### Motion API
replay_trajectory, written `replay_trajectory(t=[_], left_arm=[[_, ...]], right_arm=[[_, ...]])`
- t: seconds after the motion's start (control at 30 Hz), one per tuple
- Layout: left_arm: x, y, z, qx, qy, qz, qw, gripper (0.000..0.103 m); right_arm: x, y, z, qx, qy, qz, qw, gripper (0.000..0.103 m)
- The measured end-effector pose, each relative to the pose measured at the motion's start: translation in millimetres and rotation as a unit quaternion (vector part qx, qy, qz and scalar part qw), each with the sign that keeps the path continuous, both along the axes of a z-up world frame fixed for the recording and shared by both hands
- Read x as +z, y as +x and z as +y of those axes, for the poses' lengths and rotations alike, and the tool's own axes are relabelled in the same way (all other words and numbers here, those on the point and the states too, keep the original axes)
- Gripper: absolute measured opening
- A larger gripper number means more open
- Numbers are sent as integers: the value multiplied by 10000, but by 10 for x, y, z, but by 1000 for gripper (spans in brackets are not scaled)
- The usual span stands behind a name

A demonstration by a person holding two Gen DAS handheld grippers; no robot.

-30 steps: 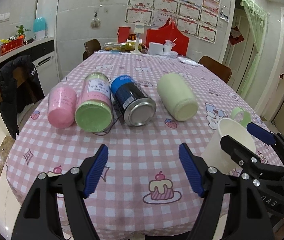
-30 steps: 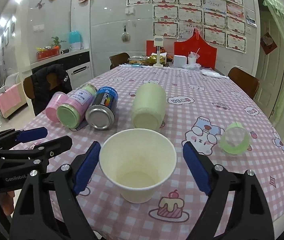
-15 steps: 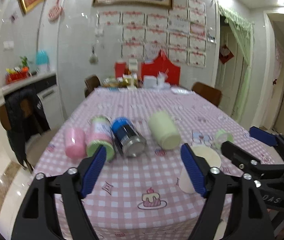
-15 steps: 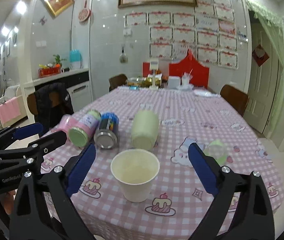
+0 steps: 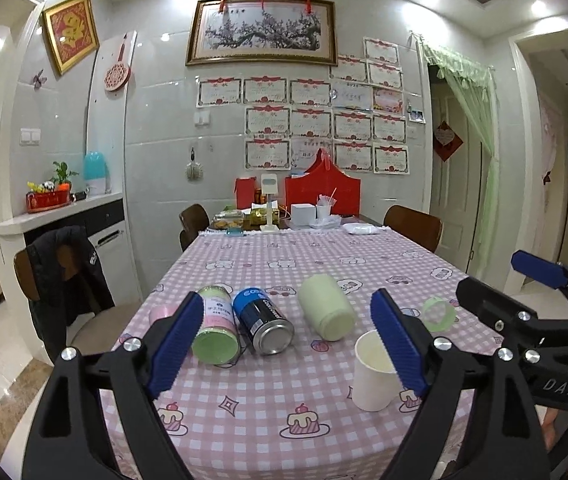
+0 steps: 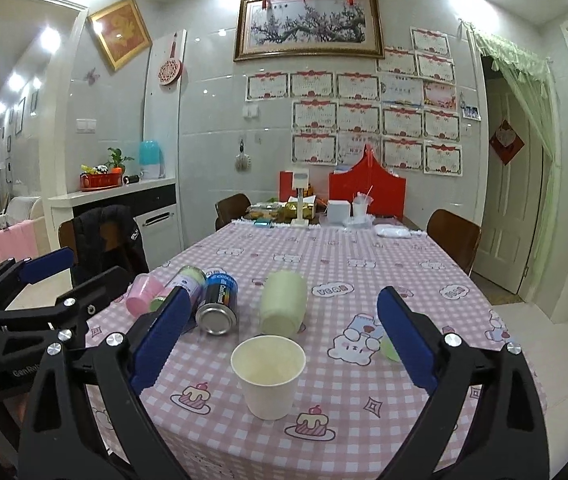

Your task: Flip cup upside down

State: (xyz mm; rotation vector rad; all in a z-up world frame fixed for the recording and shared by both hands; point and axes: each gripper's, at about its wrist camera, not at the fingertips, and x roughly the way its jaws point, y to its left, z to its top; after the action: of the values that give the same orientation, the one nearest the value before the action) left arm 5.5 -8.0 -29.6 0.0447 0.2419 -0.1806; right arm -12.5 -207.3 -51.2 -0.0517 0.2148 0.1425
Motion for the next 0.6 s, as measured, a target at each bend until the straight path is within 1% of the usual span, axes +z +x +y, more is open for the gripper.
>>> replay_trajectory(t=[0.1, 0.2, 0.3, 0.6], left_arm=[[18, -57, -25, 54, 73, -125, 9999, 84], [46, -90, -21, 21, 3, -214, 9998, 84], [68, -117, -29, 38, 12, -280, 9996, 84], [113, -184, -40, 117, 19, -466, 9988, 84]], right_arm=[[4, -46, -8, -114, -27, -78, 9999, 93], [9, -82, -6, -105, -22, -131, 9999, 93], [6, -105, -16, -122, -22, -192, 9997, 95], [15, -125, -10, -100, 24, -286, 9995, 95]])
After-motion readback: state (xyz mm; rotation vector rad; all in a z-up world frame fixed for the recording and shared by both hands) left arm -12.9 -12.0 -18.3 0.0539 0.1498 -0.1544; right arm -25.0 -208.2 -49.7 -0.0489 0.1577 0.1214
